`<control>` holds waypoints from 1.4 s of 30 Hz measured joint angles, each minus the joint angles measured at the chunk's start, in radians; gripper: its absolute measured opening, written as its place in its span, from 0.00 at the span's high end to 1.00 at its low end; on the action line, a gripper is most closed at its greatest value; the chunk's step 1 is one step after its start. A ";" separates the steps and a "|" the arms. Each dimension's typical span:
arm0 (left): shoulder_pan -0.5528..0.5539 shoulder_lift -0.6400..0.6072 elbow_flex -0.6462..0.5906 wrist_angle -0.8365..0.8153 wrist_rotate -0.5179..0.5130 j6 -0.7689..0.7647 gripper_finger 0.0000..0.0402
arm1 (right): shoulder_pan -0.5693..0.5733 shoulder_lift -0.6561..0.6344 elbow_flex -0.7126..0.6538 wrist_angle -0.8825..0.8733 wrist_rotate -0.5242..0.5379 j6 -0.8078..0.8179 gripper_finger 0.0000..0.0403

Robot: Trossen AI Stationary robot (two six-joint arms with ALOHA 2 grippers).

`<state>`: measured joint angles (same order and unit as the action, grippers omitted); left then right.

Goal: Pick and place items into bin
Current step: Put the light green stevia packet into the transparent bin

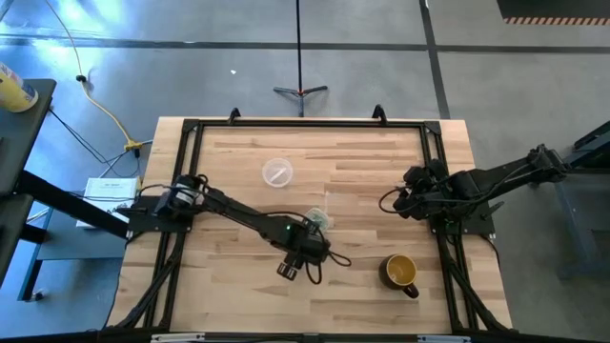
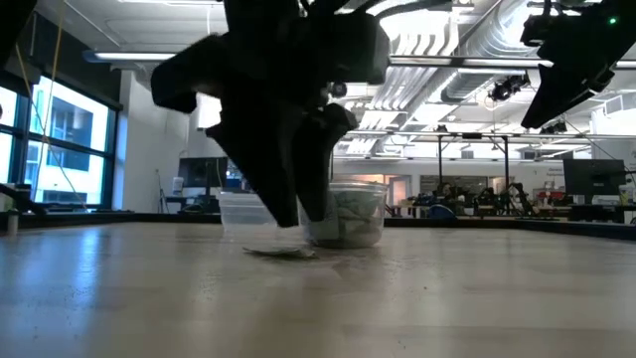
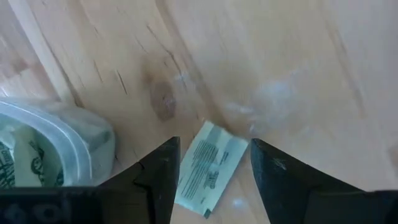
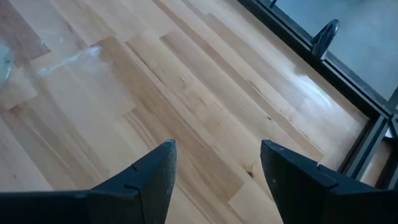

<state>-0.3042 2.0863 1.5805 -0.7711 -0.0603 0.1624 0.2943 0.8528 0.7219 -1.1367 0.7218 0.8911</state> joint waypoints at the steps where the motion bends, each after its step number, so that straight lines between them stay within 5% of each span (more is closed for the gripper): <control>1: 0.004 0.000 0.000 -0.008 0.003 0.016 0.43 | 0.000 0.000 0.000 0.000 0.001 0.000 0.44; 14: 0.029 -0.004 -0.100 0.004 0.051 0.069 0.45 | 0.000 0.000 0.000 0.000 0.007 0.025 0.44; 29: 0.037 -0.008 -0.097 0.032 -0.107 0.076 0.95 | 0.000 0.000 0.000 0.001 0.002 0.055 0.44; 42: -0.018 -0.065 0.101 -0.217 -0.163 -0.037 0.95 | 0.000 0.000 0.000 0.001 0.009 0.049 0.44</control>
<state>-0.3226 2.0210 1.6813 -0.9885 -0.2231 0.1253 0.2943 0.8525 0.7219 -1.1358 0.7306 0.9403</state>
